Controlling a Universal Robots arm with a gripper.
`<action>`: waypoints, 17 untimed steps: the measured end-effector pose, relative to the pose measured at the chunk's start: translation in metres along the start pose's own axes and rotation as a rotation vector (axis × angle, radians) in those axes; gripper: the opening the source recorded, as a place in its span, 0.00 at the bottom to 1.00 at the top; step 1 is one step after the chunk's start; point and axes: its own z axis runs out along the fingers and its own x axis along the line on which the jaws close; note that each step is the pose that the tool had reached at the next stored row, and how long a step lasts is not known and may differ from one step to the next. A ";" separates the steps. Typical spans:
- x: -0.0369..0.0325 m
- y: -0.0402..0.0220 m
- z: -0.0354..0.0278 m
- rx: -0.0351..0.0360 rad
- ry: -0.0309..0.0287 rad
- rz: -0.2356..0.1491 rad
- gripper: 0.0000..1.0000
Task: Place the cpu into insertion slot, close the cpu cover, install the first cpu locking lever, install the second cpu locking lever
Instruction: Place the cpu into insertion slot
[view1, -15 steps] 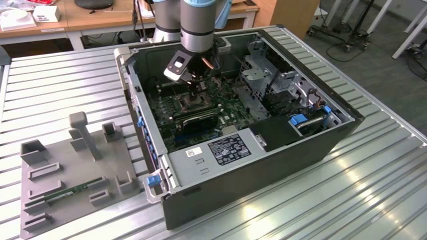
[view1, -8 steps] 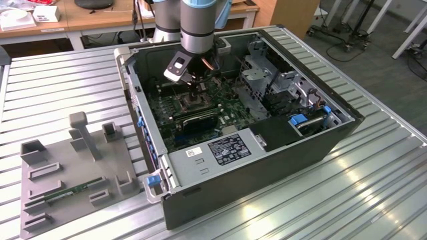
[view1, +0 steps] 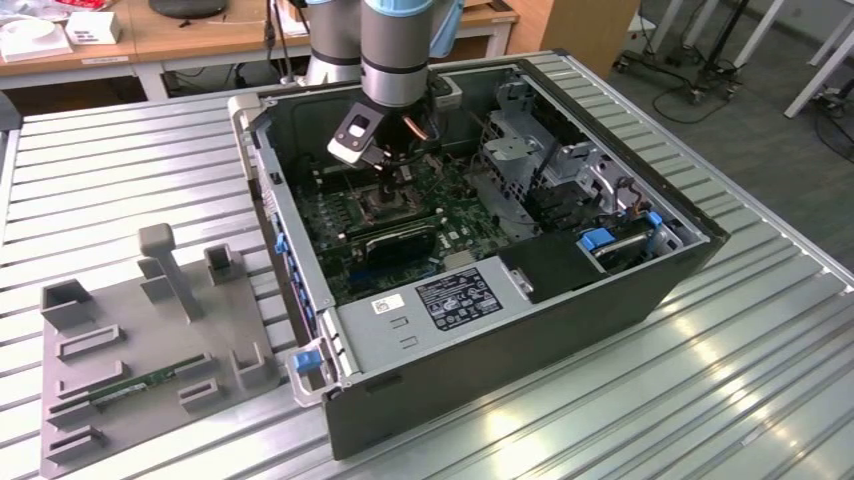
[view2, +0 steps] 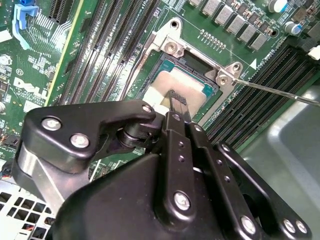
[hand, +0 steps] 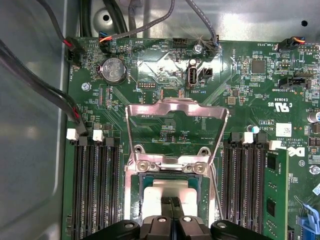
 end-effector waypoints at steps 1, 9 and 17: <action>0.0001 0.0001 -0.0004 -0.0004 0.0006 0.000 0.11; 0.0004 0.0002 -0.0153 0.0000 0.0001 0.000 0.11; 0.0007 0.0005 -0.0309 0.0000 0.0000 0.000 0.11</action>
